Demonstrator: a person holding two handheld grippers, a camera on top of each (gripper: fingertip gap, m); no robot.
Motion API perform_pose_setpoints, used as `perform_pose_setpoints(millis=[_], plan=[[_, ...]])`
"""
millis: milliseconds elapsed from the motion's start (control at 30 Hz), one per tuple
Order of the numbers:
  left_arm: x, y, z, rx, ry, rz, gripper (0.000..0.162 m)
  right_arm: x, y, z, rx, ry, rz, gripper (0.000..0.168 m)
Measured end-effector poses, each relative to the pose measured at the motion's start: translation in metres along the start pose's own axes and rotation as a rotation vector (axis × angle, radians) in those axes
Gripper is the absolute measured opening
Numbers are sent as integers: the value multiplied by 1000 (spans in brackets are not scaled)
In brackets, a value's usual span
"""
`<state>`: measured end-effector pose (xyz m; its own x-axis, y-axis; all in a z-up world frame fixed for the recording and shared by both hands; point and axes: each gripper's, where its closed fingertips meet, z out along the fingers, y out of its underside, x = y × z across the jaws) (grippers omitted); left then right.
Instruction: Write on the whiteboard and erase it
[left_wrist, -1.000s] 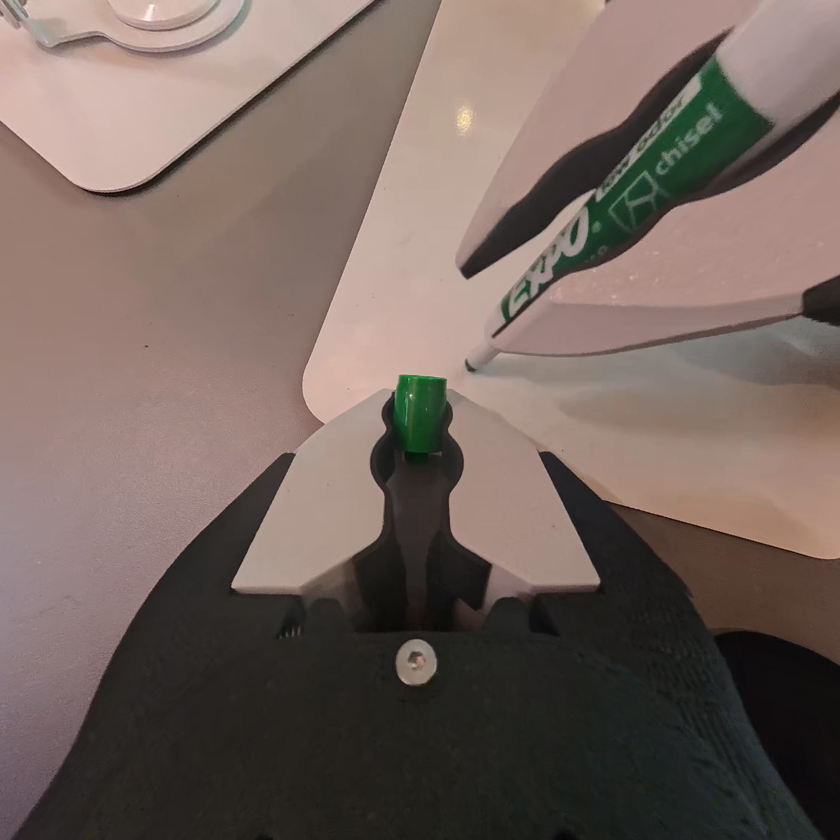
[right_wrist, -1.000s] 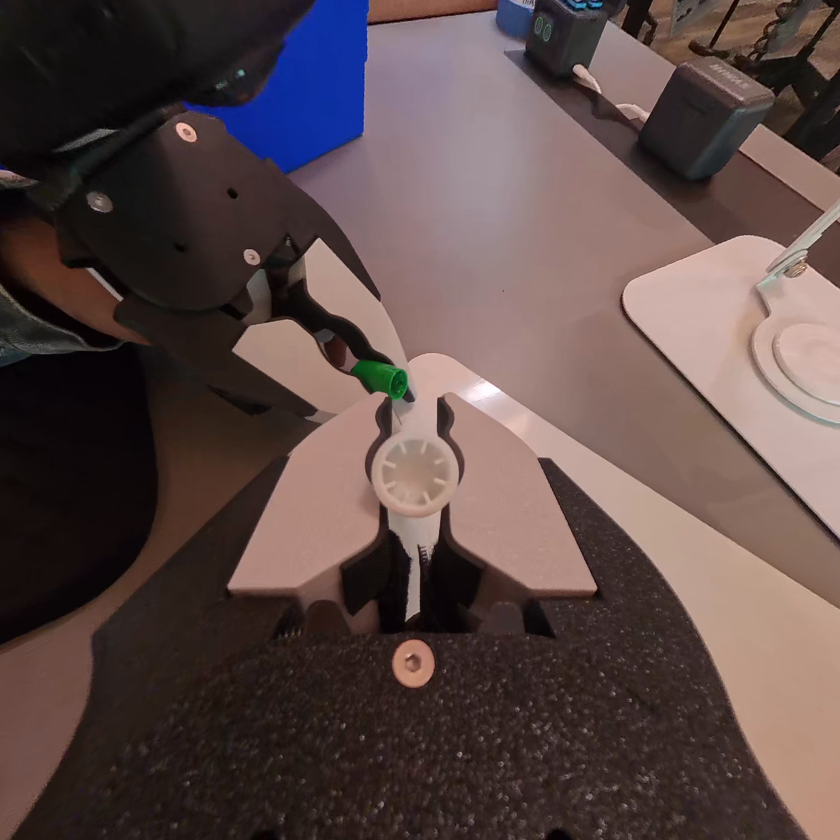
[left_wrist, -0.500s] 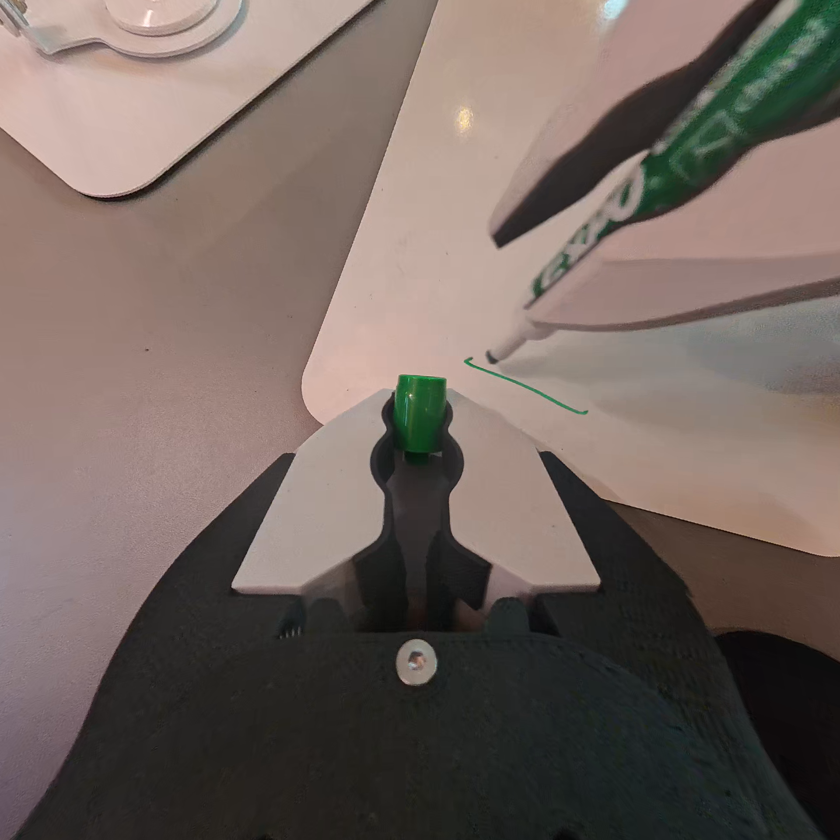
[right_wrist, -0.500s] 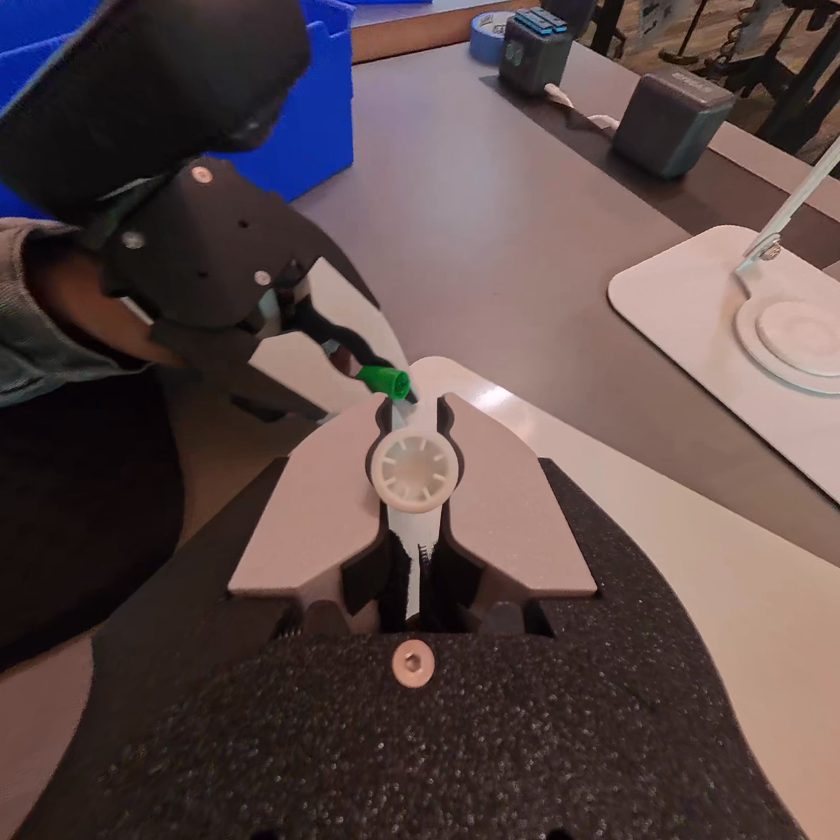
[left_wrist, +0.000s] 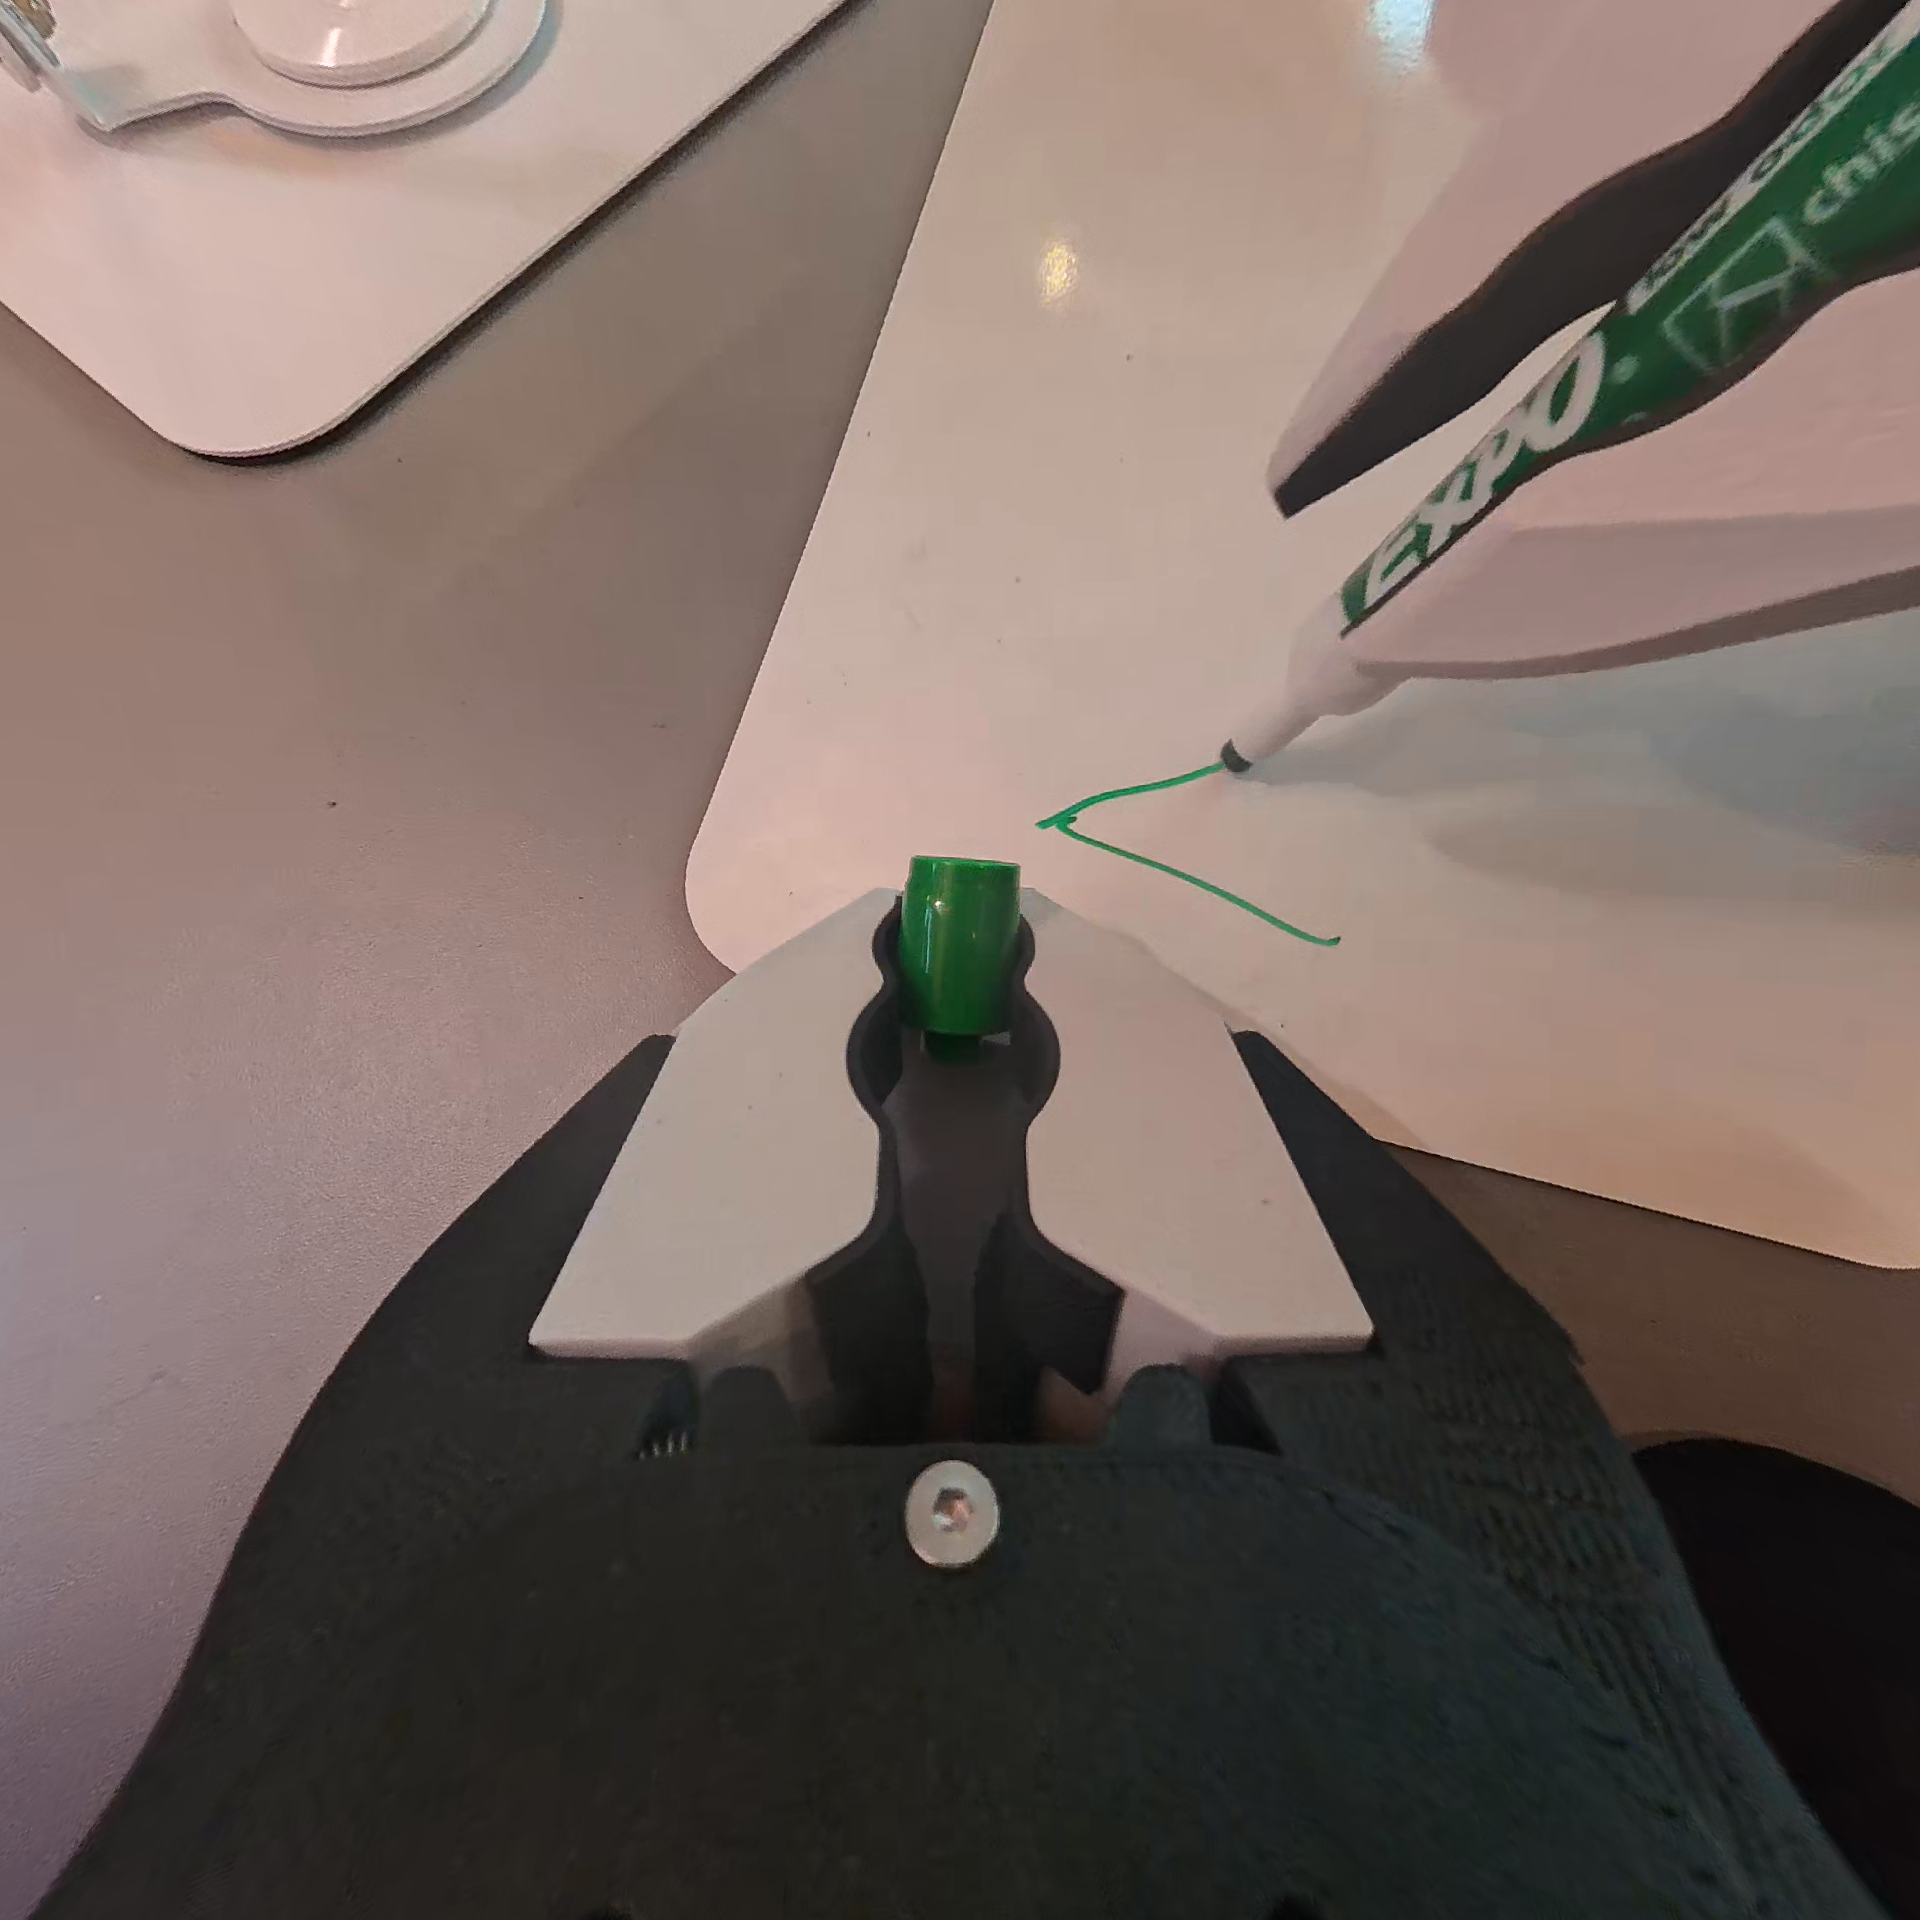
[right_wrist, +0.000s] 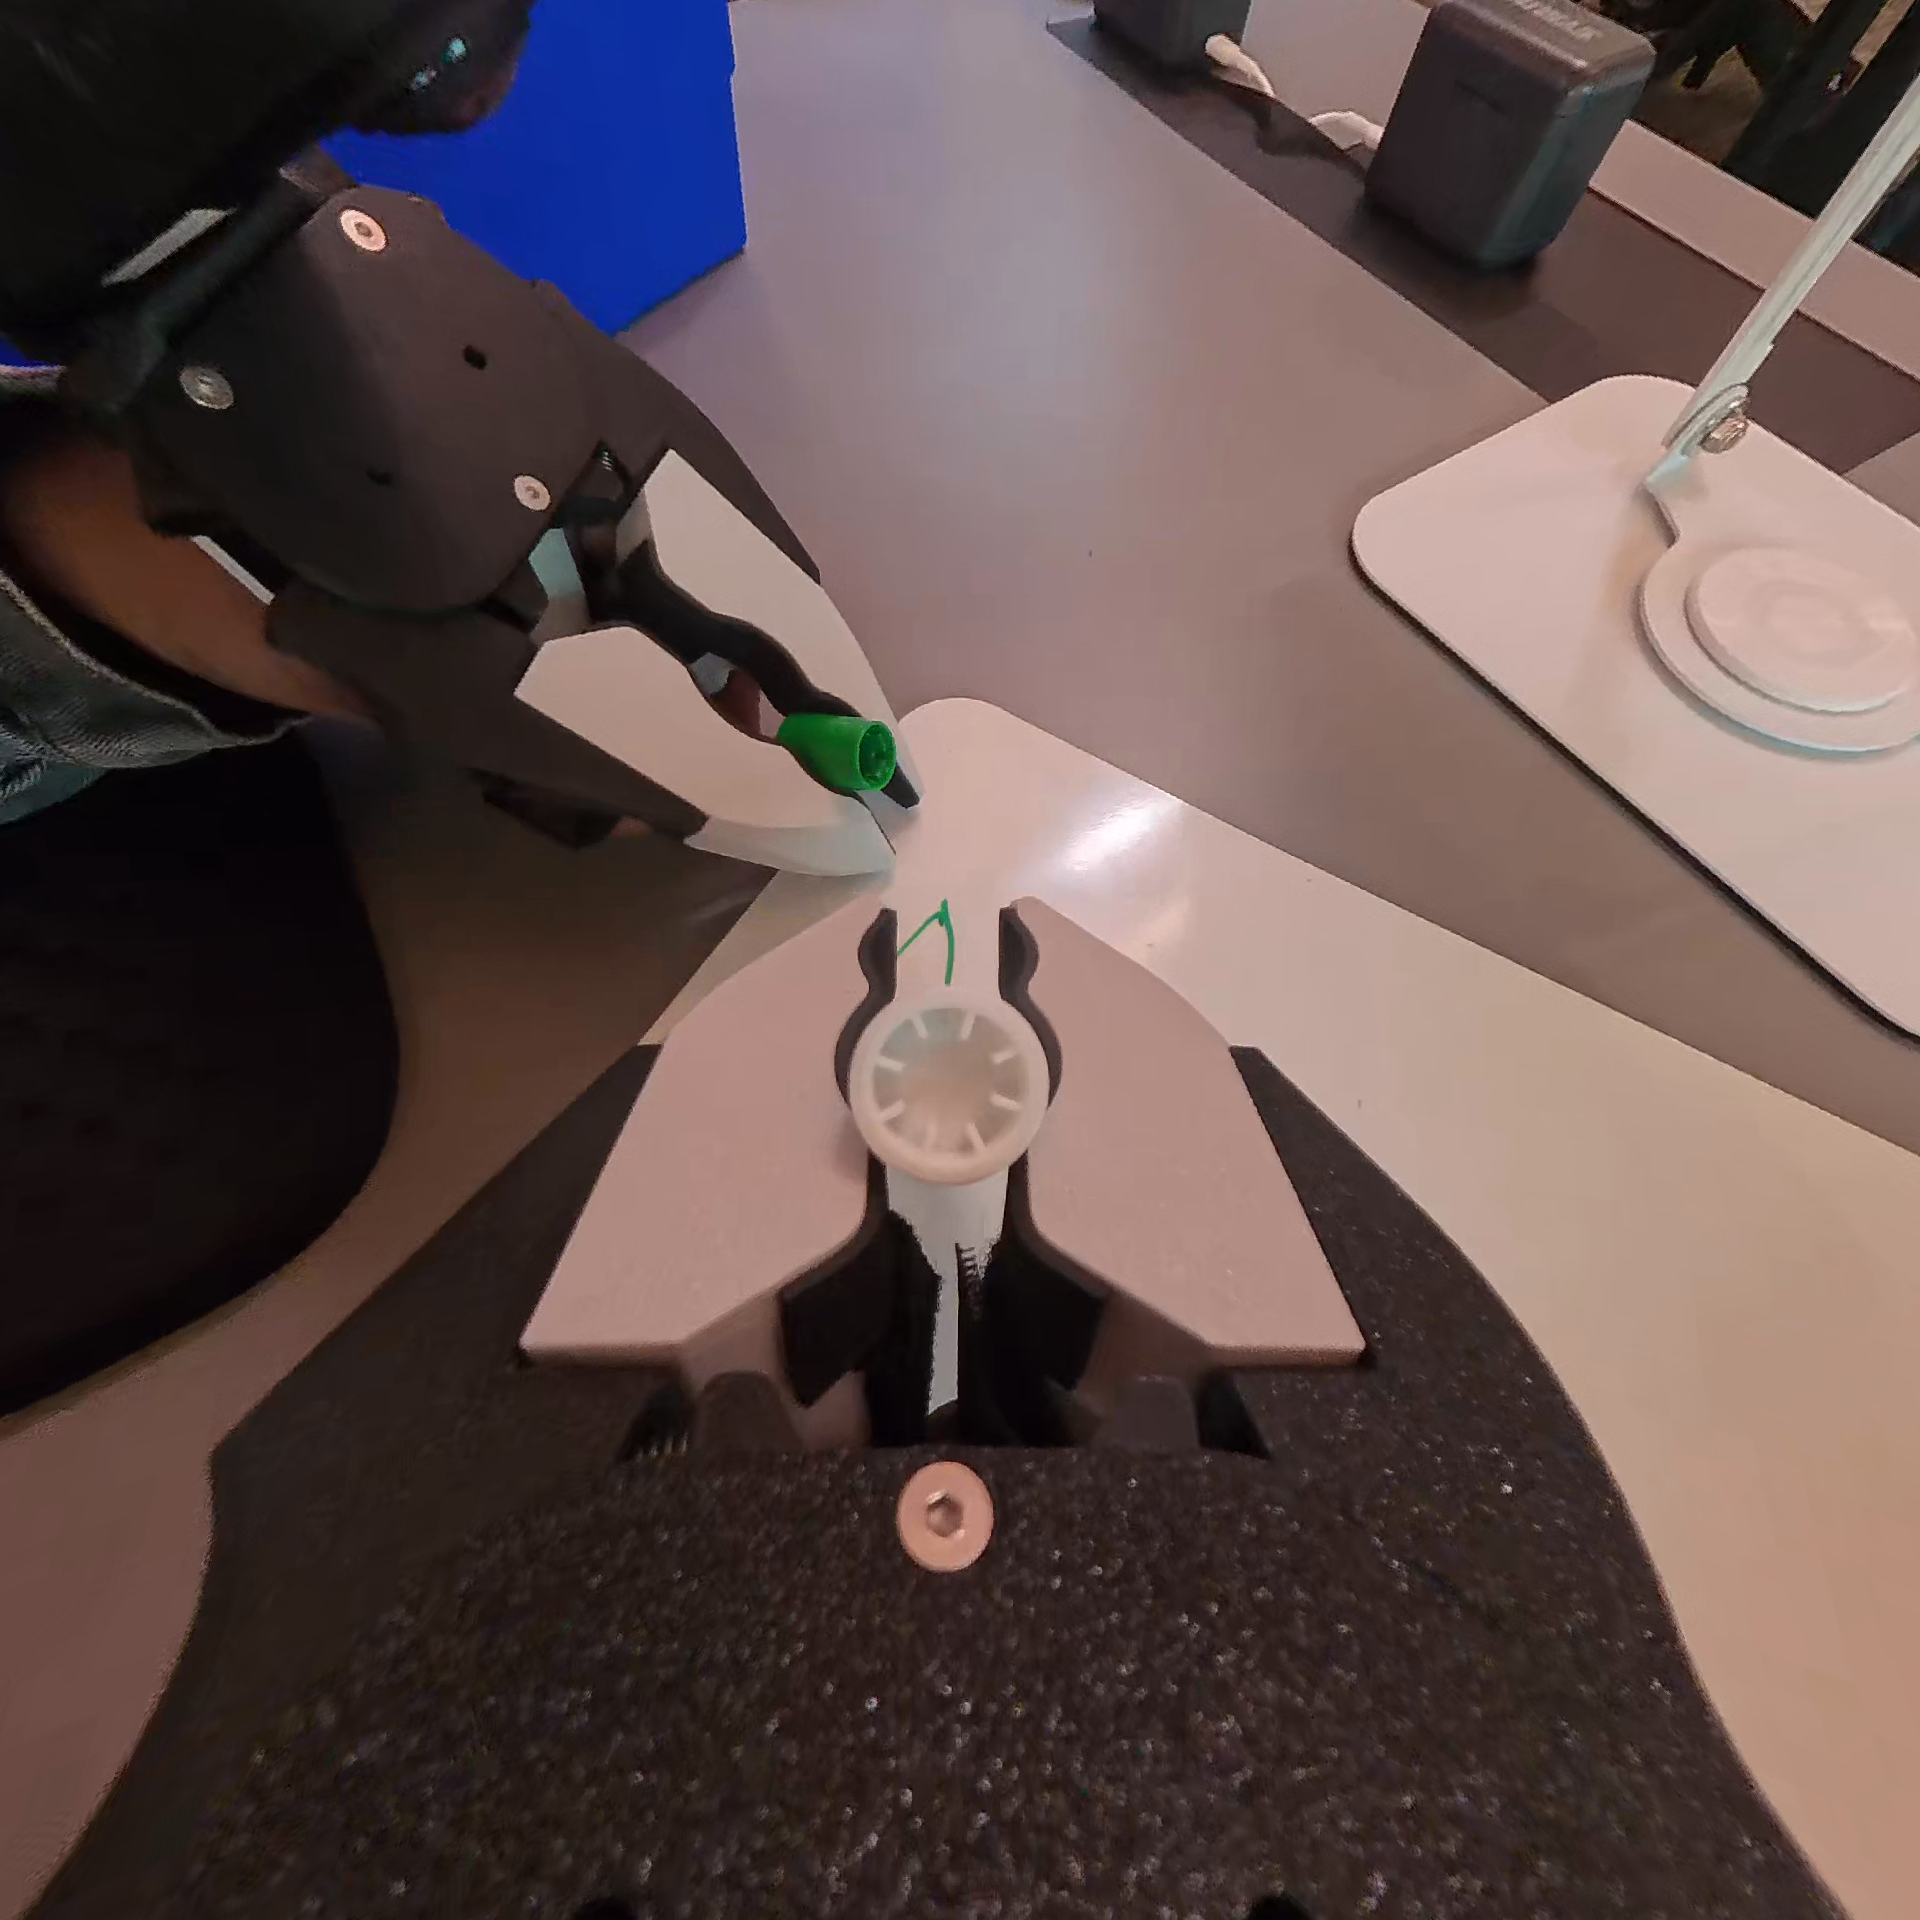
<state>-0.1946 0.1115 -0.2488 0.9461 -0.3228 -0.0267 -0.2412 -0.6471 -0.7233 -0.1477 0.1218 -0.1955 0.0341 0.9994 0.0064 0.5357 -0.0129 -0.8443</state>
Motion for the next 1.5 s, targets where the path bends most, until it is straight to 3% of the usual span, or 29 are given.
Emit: perform_pose_setpoints(millis=[300,600,900,1200,1500], plan=[[1,0,0,2,7,3,16,25,-8,14,12,56,6,19],[1,0,0,2,8,2,16,8,13,-21,-44,56,28,19],[2,0,0,2,11,10,16,41,-2,4,14,98,51,19],[2,0,0,2,11,10,16,18,17,-23,-78,86,75,19],[2,0,0,2,10,20,16,40,-1,4,-56,108,50,19]])
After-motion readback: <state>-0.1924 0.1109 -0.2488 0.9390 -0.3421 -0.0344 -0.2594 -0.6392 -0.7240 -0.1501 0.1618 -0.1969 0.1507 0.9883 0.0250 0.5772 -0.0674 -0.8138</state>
